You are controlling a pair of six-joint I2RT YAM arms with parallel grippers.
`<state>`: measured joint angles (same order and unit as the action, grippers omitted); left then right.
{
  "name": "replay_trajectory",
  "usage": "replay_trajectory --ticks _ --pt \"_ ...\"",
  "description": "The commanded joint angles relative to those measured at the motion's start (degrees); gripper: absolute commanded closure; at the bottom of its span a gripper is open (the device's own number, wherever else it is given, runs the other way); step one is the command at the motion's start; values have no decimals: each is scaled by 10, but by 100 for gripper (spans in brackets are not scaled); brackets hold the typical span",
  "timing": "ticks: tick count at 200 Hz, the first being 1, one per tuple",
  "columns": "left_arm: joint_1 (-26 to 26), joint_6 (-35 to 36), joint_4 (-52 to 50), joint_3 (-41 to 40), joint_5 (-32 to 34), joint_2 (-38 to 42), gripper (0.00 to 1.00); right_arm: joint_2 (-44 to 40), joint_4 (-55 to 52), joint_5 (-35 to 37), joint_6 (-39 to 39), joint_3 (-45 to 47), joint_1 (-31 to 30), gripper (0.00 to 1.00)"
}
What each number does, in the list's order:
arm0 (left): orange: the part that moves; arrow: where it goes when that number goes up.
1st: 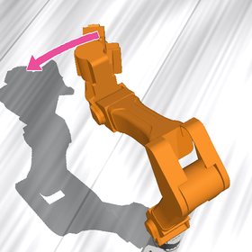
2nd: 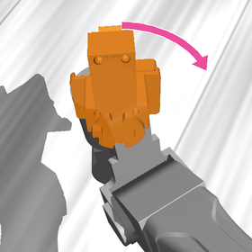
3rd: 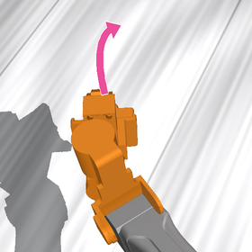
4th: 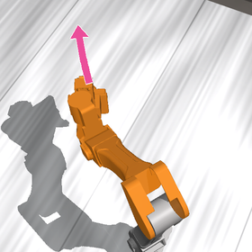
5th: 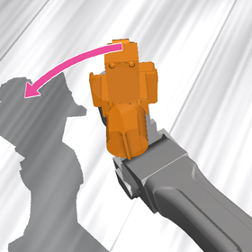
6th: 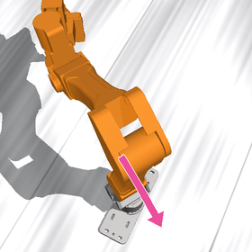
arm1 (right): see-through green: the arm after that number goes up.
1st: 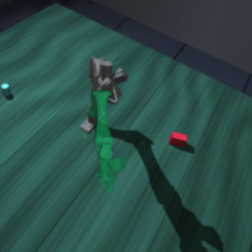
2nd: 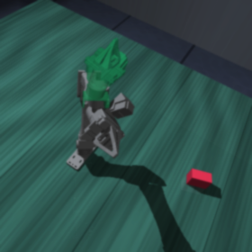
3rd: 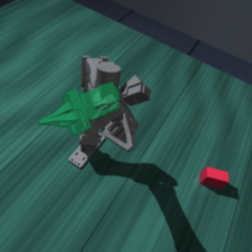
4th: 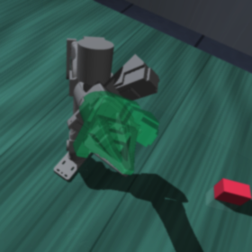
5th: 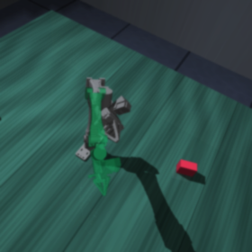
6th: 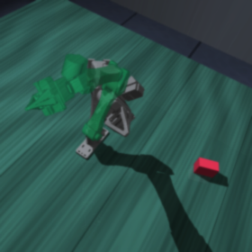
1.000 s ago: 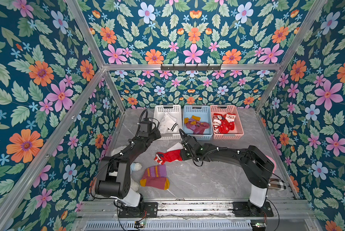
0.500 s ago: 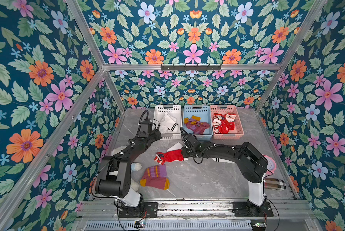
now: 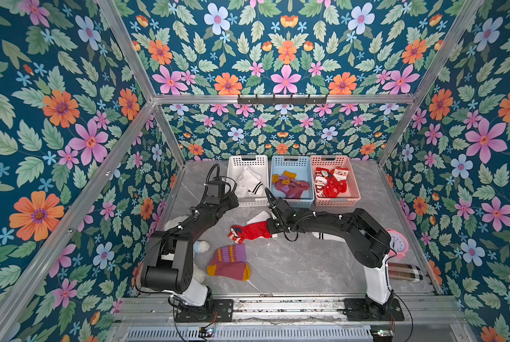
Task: Sort the socks into the basket by color
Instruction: Pick up the sock at the center of the board.
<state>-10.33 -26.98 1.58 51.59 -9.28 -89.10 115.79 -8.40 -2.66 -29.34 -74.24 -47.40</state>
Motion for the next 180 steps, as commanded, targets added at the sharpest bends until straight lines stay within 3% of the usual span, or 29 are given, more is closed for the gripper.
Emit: replay_trajectory --ticks 1,39,59,105,180 --pt "1 -3 14 5 -6 -5 64 -8 12 -5 -10 12 -1 70" --pt "1 -5 16 11 -10 -6 64 -21 18 -16 -12 21 -1 94" --pt "0 -5 14 8 -8 -1 64 -30 12 -15 -11 17 -1 100" --pt "1 -5 13 -1 -6 7 64 -71 -6 -17 2 12 -1 100" --pt "0 -1 37 -16 -24 37 64 -212 -100 -27 66 -36 21 100"
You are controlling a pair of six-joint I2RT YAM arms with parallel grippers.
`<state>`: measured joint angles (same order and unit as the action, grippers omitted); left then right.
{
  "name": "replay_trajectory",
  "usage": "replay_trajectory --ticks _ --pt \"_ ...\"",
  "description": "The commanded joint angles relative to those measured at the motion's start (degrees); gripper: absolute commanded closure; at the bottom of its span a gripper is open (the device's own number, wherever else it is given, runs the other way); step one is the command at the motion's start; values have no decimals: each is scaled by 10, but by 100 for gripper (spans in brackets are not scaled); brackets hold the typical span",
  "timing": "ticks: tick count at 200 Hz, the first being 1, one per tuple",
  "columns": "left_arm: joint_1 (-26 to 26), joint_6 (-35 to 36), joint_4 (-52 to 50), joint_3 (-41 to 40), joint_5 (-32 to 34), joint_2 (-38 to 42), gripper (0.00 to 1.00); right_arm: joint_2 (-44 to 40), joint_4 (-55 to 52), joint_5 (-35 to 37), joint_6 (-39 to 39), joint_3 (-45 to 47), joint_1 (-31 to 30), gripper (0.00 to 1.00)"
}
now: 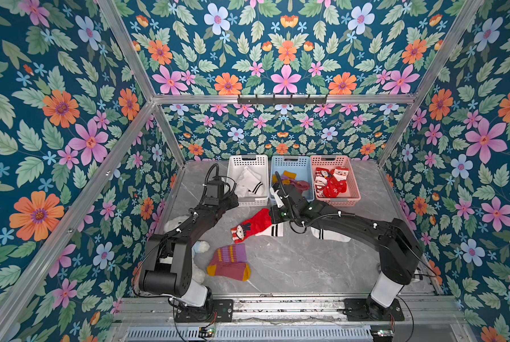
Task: Sort the socks into the basket by color
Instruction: Pick up the sock at the center of the board, then place the sock in the bin.
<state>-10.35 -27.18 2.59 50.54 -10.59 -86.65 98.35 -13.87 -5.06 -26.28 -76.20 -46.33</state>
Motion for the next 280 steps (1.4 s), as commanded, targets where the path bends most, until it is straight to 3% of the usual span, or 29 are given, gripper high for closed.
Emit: replay_trajectory --ticks 1,61,137,190,217,280 --pt "0 1 27 -7 -12 13 64 -44 -46 -3 36 -18 11 100" --pt "-1 -5 64 -42 -26 64 63 -128 -111 -11 89 -82 66 100" --pt "-3 -11 61 -65 -22 89 63 -134 -123 -18 120 -165 221 100" --pt "-4 -17 60 -78 -25 95 63 -39 -121 -33 120 -280 300 100" --pt "-5 -18 64 -89 -27 102 63 50 -133 -47 113 -358 329 100" --pt "-6 -16 60 -108 -21 113 63 256 -251 -76 115 -648 367 100"
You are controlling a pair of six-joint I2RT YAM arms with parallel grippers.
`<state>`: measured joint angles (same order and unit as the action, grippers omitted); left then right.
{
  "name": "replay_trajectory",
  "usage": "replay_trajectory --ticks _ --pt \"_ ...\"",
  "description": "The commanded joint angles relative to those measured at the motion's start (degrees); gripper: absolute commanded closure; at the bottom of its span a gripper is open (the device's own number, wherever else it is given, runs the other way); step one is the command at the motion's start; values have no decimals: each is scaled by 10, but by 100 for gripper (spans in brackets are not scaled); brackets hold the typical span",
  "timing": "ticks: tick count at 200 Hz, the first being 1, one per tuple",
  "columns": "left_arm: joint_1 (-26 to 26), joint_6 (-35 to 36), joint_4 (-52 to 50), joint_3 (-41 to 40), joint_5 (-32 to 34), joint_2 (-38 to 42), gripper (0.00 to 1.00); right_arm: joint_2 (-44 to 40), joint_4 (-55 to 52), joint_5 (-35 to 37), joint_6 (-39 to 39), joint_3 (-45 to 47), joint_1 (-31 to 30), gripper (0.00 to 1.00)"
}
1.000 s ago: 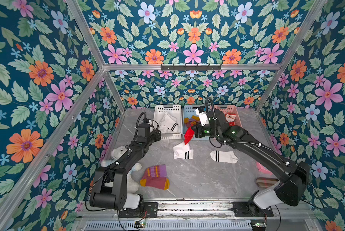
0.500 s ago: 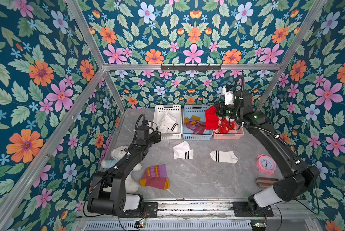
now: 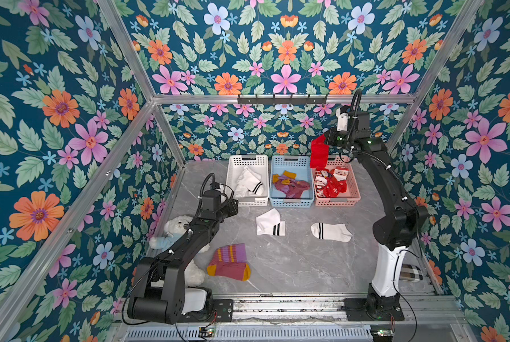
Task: Sort the socks into the basket by color
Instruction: Place the sock in the bin.
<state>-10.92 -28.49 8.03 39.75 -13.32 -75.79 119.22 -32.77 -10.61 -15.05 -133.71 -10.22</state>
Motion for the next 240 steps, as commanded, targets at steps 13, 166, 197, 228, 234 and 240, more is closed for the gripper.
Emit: replay_trajectory --ticks 13,166,197,228,234,240 --pt "0 -2 5 0 6 6 63 76 -85 -19 4 -116 9 100" --pt "-4 -5 17 5 -10 -10 63 -124 87 -9 -10 375 81 100" --pt "-10 -9 23 5 -11 -11 63 -141 105 -4 -11 436 95 100" --pt "-17 -10 23 11 -12 -13 63 -149 117 -4 -15 477 111 100" --pt "-19 -10 23 13 -12 -14 63 -150 118 -4 -16 483 114 100" --pt "-20 -9 23 15 -11 -15 63 -151 120 -3 -16 488 117 100"
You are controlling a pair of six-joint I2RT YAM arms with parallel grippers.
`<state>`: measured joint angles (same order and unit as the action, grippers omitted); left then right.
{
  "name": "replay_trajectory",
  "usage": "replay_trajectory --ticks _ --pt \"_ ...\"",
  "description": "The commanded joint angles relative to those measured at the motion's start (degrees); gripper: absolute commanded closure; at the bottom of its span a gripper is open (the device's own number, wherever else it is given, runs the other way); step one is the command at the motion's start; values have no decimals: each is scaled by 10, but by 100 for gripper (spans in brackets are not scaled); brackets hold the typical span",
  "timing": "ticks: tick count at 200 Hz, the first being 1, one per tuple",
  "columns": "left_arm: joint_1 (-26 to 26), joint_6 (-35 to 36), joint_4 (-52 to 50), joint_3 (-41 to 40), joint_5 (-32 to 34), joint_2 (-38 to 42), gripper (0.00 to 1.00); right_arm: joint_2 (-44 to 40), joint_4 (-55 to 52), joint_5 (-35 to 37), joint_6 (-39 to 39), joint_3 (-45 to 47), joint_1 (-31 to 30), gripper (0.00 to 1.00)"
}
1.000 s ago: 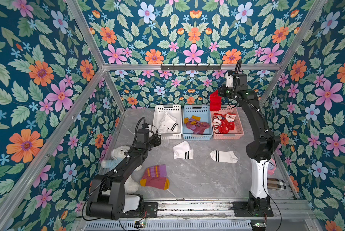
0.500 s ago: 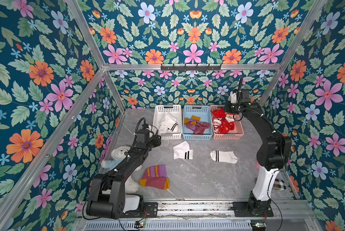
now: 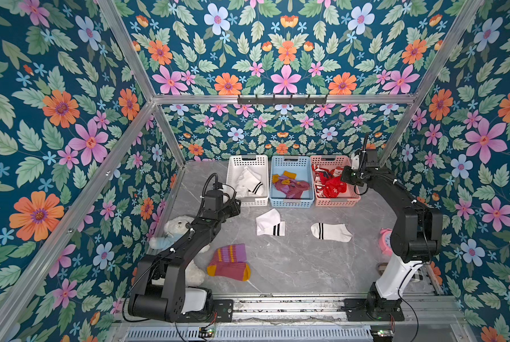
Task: Sort the socks into the basket by color
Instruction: Place the sock in the bin.
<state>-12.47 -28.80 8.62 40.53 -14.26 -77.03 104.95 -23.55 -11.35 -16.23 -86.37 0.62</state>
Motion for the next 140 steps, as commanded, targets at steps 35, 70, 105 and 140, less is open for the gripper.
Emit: replay_trajectory --ticks 35,70,105,140 --pt "-12 -4 16 18 1 -8 63 -20 39 11 -10 40 26 100" --pt "-18 -3 16 26 4 -17 63 -29 52 10 -15 65 35 100" --pt "-23 -4 16 32 5 -27 63 -39 71 15 -24 98 37 100" --pt "-25 0 12 35 9 -30 63 -45 89 14 -37 123 42 100"
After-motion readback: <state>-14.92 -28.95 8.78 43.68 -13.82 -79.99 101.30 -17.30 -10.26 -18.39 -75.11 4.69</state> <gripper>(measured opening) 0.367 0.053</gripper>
